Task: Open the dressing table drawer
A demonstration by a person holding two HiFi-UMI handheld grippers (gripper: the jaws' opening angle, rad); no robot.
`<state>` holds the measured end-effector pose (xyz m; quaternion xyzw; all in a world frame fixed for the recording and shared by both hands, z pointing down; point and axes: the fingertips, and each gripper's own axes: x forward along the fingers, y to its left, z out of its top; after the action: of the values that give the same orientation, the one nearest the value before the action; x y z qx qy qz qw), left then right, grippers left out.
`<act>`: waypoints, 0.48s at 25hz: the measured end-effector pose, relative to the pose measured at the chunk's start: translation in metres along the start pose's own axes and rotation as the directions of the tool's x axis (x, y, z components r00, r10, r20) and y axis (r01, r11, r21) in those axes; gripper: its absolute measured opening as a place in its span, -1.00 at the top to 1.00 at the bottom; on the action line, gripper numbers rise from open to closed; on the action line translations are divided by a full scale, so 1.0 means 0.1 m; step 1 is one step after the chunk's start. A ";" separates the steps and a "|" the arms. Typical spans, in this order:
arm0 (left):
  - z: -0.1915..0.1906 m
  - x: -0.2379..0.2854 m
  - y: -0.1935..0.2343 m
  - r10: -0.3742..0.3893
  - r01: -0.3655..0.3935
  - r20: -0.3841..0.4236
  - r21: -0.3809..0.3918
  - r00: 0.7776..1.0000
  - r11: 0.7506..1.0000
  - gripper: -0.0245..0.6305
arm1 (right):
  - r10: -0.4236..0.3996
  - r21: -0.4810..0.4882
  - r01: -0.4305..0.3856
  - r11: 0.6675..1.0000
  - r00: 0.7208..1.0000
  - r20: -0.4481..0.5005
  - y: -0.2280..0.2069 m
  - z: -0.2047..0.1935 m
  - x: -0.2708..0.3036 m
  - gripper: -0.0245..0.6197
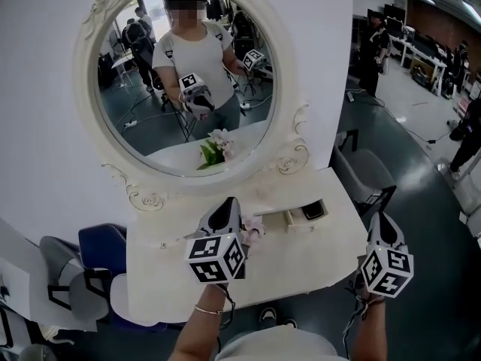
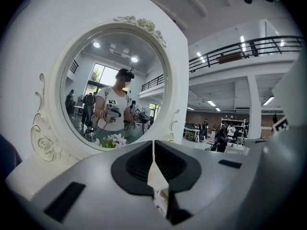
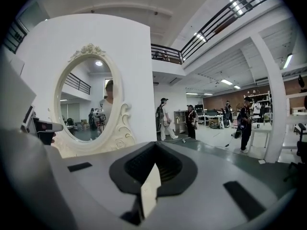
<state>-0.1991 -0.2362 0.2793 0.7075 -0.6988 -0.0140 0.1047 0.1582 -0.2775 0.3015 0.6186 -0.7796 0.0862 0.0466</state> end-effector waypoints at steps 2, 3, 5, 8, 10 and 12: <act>-0.03 0.01 -0.02 -0.001 0.001 -0.006 -0.005 1.000 1.000 0.84 | 0.000 -0.006 0.000 1.000 1.000 -0.005 0.01 -0.01 -0.01 0.91; -0.04 0.02 -0.04 -0.003 0.003 -0.009 -0.006 1.000 1.000 0.84 | 0.001 -0.007 -0.001 1.000 1.000 -0.006 0.01 -0.02 -0.02 0.91; -0.03 0.03 -0.07 -0.008 0.008 -0.010 -0.008 1.000 1.000 0.84 | 0.003 -0.005 -0.003 1.000 1.000 -0.007 0.02 -0.01 -0.02 0.91; -0.03 0.03 -0.09 -0.008 0.008 -0.011 -0.008 1.000 1.000 0.84 | 0.003 -0.004 -0.003 1.000 1.000 -0.014 0.01 -0.04 -0.03 0.91; -0.06 0.03 -0.09 0.000 0.000 -0.016 -0.009 1.000 1.000 0.84 | 0.004 -0.004 -0.004 1.000 1.000 -0.021 0.01 -0.07 -0.03 0.91; -0.08 0.03 -0.09 0.003 -0.003 -0.022 -0.009 1.000 1.000 0.84 | 0.004 -0.002 -0.004 1.000 1.000 -0.024 -0.01 -0.09 -0.03 0.91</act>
<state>-0.1885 -0.2383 0.2859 0.7060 -0.6987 -0.0090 0.1155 0.1592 -0.2734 0.3094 0.6160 -0.7802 0.0931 0.0564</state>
